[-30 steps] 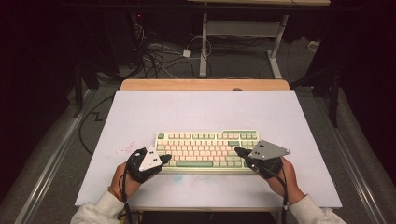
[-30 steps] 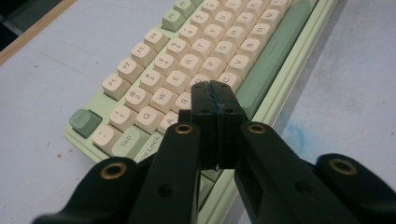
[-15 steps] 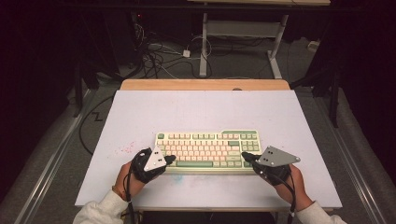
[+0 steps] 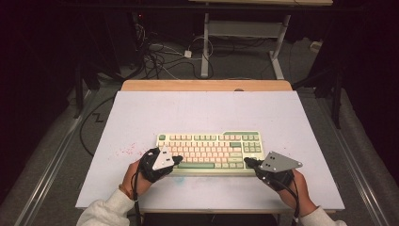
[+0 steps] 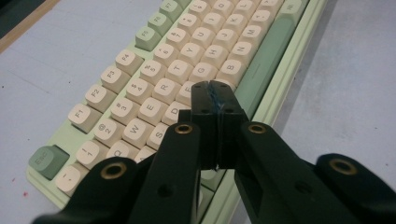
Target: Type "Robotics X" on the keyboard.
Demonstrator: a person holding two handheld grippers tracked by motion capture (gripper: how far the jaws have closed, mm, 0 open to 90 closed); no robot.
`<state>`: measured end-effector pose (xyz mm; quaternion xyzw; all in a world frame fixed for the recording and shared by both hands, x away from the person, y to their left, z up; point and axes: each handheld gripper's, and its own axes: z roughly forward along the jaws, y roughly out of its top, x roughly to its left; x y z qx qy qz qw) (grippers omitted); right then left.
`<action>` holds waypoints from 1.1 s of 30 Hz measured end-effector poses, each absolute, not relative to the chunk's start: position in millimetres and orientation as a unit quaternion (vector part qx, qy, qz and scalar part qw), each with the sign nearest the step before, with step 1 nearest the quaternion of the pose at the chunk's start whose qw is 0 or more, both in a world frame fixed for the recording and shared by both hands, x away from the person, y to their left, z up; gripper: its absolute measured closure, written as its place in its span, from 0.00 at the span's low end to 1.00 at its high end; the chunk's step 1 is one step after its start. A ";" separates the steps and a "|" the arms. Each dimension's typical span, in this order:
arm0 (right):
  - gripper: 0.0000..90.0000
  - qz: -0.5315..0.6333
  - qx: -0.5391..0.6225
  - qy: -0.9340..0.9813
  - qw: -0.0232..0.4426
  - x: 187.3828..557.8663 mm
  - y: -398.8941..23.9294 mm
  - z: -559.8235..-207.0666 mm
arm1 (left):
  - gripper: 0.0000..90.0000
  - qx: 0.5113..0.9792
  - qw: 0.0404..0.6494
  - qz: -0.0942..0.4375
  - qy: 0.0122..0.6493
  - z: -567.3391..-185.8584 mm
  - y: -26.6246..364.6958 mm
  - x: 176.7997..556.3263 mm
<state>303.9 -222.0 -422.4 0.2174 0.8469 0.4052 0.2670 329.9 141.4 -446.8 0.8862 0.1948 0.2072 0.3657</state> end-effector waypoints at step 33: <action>1.00 0.391 0.214 0.859 0.252 305.2 -216.4 -429.6 | 0.97 0.905 0.334 0.176 0.199 -458.0 125.7 352.6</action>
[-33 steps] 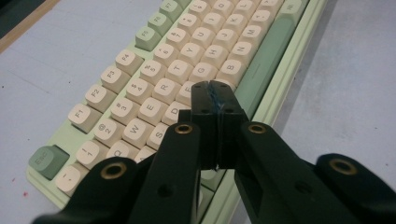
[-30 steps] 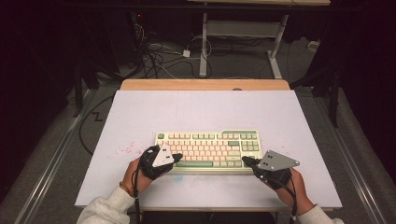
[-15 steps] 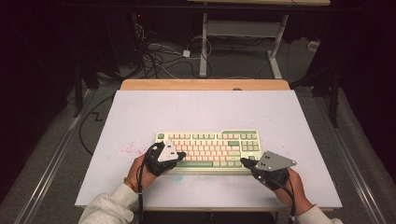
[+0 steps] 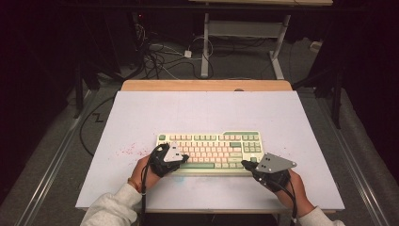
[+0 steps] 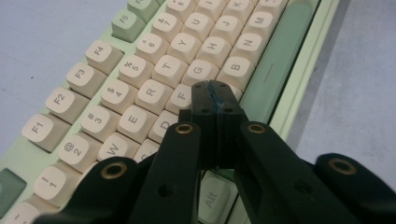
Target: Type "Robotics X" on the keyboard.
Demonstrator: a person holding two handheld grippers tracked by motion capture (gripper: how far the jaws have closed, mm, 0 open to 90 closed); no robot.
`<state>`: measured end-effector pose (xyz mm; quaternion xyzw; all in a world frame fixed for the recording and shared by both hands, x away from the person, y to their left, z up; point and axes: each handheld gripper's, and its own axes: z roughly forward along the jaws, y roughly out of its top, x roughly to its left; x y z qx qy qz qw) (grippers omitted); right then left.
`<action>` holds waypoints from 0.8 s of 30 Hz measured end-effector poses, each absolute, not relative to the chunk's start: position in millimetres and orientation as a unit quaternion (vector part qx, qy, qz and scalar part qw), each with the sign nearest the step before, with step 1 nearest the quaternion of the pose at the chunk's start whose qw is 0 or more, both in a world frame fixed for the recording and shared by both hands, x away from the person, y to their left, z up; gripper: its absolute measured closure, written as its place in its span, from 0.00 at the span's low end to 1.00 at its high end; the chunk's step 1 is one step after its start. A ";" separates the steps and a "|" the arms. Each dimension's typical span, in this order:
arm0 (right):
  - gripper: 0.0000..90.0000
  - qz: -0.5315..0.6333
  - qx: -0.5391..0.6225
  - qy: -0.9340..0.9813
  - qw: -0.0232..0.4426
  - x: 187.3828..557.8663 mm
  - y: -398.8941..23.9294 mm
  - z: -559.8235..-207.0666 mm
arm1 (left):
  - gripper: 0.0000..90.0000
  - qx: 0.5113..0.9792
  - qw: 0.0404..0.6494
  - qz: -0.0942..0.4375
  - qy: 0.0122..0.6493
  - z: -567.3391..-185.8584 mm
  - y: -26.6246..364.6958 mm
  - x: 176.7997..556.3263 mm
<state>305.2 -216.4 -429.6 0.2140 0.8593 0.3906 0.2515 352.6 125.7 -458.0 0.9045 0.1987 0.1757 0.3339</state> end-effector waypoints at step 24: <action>1.00 0.398 0.211 0.853 0.263 305.1 -220.3 -424.2 | 0.97 0.888 0.361 0.207 0.197 -441.8 141.3 340.1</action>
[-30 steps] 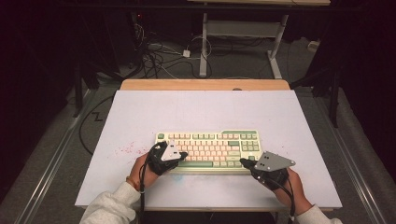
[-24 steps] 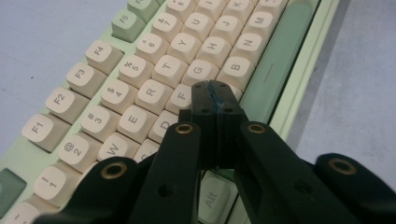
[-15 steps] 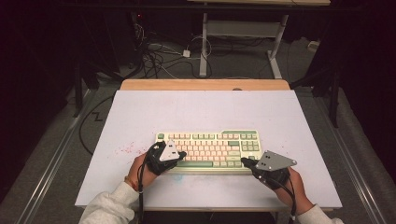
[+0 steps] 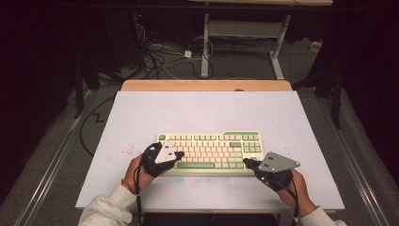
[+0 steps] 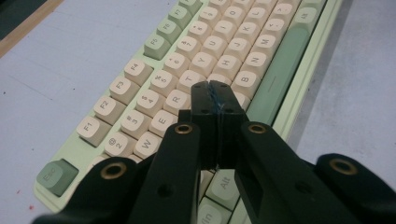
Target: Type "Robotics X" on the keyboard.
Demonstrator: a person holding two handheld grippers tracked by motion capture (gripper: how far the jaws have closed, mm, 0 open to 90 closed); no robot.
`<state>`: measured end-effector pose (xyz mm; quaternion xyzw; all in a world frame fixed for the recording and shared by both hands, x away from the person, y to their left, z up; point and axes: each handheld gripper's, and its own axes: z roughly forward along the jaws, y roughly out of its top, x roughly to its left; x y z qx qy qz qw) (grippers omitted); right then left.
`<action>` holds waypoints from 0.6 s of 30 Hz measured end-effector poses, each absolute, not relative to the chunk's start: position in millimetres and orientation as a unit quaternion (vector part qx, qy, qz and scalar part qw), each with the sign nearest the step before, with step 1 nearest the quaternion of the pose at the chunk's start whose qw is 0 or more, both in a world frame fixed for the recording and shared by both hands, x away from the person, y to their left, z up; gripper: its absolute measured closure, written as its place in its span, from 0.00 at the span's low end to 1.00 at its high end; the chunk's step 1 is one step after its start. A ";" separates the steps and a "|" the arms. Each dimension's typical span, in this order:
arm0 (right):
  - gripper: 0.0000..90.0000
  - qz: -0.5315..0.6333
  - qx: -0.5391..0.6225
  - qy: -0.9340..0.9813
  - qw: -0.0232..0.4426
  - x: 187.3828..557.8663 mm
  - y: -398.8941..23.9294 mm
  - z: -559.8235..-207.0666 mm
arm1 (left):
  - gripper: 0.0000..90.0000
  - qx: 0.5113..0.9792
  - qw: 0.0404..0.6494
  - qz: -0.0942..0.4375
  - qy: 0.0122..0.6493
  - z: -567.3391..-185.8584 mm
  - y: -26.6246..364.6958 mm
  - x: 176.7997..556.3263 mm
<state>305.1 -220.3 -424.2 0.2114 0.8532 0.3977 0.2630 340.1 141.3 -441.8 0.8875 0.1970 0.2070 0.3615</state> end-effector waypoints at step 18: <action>1.00 0.396 0.215 0.853 0.261 307.2 -220.0 -424.9 | 0.97 0.875 0.366 0.219 0.229 -438.7 175.4 320.7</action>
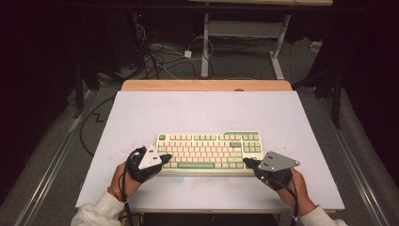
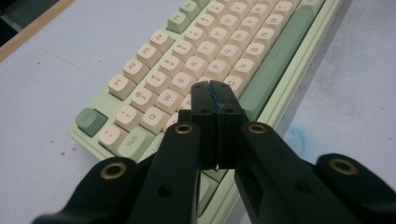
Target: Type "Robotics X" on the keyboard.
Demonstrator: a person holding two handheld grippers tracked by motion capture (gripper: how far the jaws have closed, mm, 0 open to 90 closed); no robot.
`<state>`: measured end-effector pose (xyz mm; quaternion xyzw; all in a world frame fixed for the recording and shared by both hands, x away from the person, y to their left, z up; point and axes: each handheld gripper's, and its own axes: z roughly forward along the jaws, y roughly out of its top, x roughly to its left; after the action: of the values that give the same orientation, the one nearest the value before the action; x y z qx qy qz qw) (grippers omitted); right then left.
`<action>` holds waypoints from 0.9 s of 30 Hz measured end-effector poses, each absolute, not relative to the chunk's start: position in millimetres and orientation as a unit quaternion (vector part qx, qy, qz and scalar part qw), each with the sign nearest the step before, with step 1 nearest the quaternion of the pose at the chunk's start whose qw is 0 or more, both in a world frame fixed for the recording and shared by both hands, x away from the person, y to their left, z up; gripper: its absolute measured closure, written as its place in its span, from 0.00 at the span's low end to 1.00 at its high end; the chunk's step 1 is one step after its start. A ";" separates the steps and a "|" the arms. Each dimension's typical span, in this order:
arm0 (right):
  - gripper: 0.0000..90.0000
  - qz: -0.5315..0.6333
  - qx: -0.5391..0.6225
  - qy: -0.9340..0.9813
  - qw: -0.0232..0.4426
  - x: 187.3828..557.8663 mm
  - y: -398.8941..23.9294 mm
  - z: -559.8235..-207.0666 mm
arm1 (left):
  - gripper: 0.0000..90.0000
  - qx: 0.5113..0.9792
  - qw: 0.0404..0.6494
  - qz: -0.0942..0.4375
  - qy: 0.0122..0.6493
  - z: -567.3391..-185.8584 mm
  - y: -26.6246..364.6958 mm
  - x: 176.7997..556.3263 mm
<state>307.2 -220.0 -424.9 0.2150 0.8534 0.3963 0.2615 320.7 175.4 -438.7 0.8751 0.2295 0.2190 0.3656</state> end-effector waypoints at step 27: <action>1.00 0.390 0.218 0.857 0.258 307.4 -220.4 -427.6 | 0.97 0.885 0.352 0.202 0.228 -448.3 151.1 354.0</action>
<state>307.4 -220.4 -427.6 0.2176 0.8570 0.3895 0.2580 354.0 151.1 -448.3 0.8850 0.2276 0.2023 0.3523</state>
